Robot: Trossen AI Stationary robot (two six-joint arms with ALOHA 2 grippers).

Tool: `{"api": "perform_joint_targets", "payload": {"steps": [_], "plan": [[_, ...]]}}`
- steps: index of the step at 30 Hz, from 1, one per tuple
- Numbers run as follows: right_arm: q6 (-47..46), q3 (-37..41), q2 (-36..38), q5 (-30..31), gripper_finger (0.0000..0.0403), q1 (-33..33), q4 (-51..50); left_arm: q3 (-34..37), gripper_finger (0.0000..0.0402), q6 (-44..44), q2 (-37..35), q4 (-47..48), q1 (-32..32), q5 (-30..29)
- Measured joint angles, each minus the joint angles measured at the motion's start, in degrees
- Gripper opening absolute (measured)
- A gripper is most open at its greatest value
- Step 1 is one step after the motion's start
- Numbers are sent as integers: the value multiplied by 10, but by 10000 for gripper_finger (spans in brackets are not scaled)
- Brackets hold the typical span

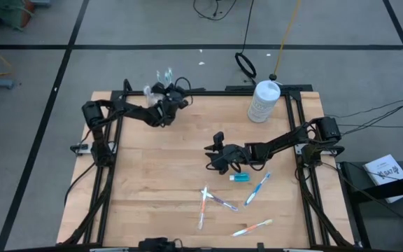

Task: Pick & Place toothbrushing station
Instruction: Put the green toothbrush into the transparent organizer

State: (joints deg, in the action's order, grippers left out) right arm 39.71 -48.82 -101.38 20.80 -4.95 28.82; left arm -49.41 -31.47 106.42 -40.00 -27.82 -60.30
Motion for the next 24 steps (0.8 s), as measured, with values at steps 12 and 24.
{"api": "perform_joint_targets", "payload": {"steps": [12, 24], "plan": [[0, 0, 0, 1, 114, 0, -4, 0, 3, -8, -4, 73, 59, -57], [0, 0, 0, 0, 114, 0, -4, 0, 25, 18, -4, 156, 52, -93]]}}
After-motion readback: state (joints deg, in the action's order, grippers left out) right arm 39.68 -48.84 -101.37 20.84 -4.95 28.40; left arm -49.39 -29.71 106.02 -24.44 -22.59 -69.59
